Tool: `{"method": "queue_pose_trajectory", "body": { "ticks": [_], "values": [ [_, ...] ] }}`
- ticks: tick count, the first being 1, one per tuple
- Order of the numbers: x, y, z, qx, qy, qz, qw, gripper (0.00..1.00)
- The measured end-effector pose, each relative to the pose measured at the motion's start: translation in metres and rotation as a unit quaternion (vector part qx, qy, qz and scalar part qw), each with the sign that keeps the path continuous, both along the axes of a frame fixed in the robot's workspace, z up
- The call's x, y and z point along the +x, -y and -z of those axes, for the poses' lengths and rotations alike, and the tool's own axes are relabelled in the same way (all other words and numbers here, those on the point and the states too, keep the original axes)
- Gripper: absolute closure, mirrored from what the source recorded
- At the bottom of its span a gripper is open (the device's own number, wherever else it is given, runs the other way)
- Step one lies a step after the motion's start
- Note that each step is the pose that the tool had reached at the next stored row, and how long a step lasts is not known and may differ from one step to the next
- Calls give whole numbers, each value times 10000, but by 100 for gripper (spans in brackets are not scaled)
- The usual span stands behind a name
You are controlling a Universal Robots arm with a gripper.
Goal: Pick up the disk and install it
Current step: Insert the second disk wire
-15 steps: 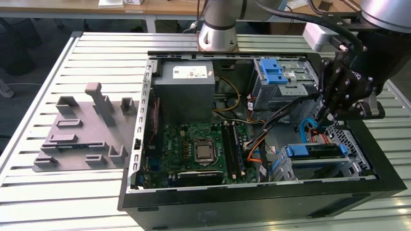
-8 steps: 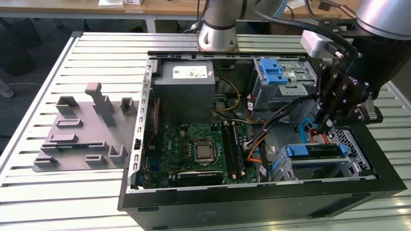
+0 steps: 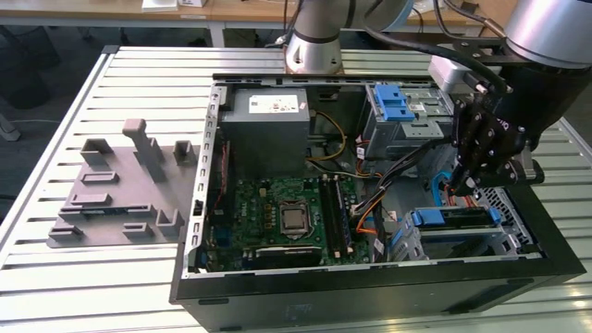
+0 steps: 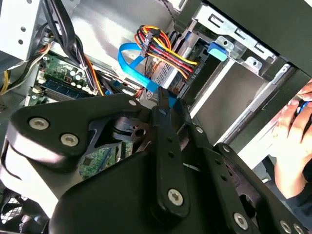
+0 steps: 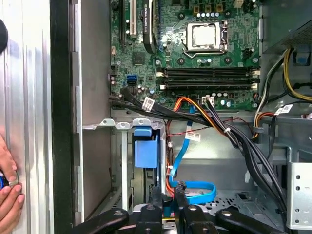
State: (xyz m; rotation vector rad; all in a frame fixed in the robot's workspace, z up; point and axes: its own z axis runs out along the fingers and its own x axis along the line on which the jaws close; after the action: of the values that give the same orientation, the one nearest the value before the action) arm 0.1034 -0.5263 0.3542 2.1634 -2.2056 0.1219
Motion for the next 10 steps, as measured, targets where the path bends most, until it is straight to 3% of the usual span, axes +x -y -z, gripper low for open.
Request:
{"method": "queue_pose_trajectory", "body": {
  "ticks": [4, 10],
  "values": [
    [1, 0, 9, -8, 6, 0, 10000, 84],
    [-15, 6, 40, -10, 85, -129, 9999, 84]
  ]
}}
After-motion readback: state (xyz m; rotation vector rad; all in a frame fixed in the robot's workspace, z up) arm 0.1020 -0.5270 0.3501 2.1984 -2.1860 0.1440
